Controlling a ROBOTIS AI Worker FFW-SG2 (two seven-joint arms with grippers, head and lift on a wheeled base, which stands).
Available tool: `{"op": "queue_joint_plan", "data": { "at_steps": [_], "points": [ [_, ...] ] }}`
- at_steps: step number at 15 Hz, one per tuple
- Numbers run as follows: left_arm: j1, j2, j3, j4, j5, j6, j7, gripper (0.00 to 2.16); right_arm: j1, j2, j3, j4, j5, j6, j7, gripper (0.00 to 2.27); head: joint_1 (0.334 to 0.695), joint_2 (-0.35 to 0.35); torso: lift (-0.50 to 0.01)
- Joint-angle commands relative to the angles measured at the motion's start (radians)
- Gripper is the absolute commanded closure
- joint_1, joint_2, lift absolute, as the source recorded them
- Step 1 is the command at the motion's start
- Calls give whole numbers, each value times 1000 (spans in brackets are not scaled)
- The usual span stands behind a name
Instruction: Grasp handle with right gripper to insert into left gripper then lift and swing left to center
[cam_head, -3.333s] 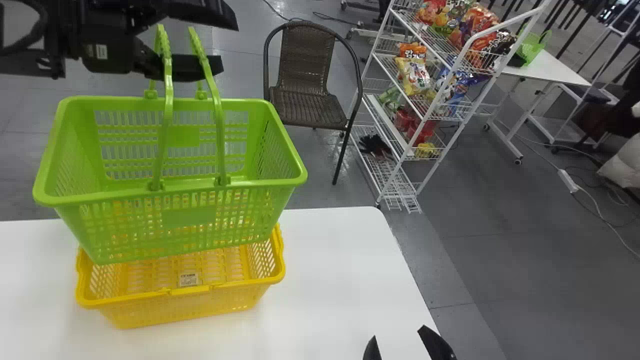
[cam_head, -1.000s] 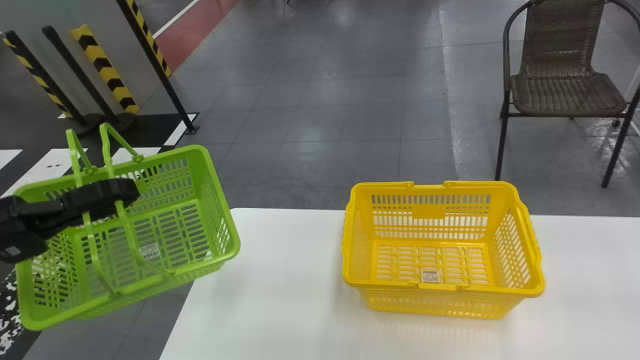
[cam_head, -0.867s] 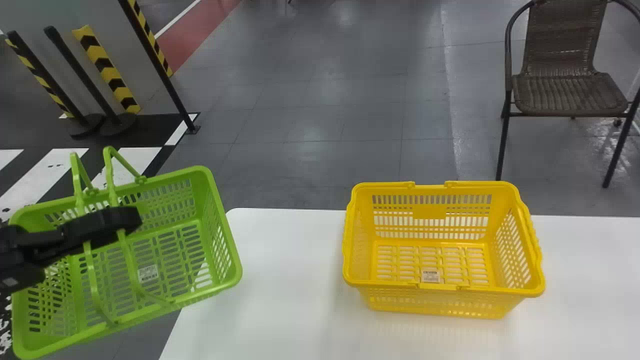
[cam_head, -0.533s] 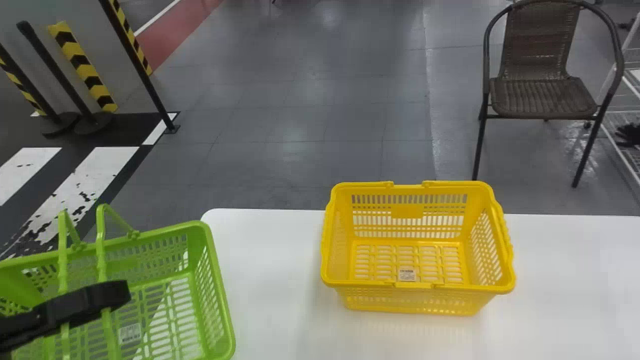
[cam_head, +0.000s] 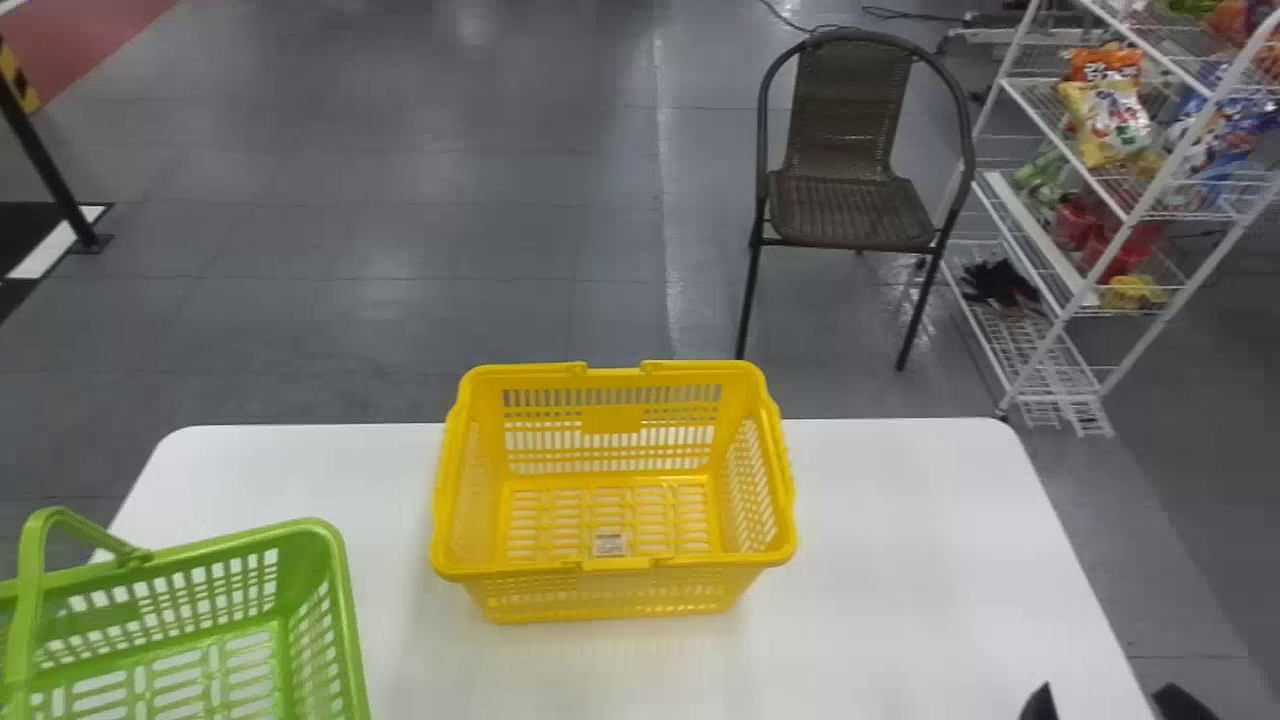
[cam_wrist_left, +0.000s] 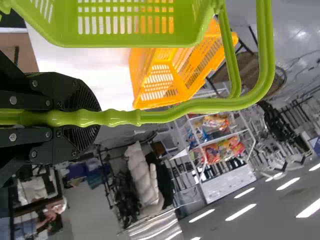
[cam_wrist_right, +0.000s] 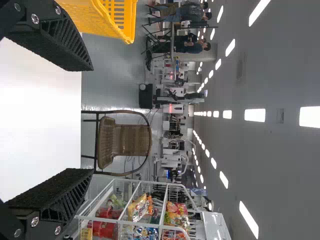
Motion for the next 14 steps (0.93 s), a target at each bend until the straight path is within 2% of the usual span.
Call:
{"op": "queue_joint_plan", "data": {
  "at_steps": [1, 5, 6, 11, 14],
  "points": [
    [56, -44, -15, -105, 30, 4, 21, 2135, 0, 0, -3, 1, -3, -3, 1, 97, 695, -156, 0],
    [98, -96, -159, -174, 73, 4, 70, 2138, 0, 2, -1, -1, -3, -6, 1, 97, 695, -286, 0],
    [96, -102, -214, -177, 73, 4, 90, 2138, 0, 3, -1, -1, -1, -6, 1, 97, 695, -350, 0],
    [23, -145, -458, -184, 42, 4, 176, 2138, 12, 3, -6, -2, -4, -55, 7, 97, 695, -350, 0],
    [-14, -171, -535, -174, 26, 4, 218, 2138, 20, 6, -3, -7, -3, -117, 31, 97, 695, -350, 0]
  ]
}}
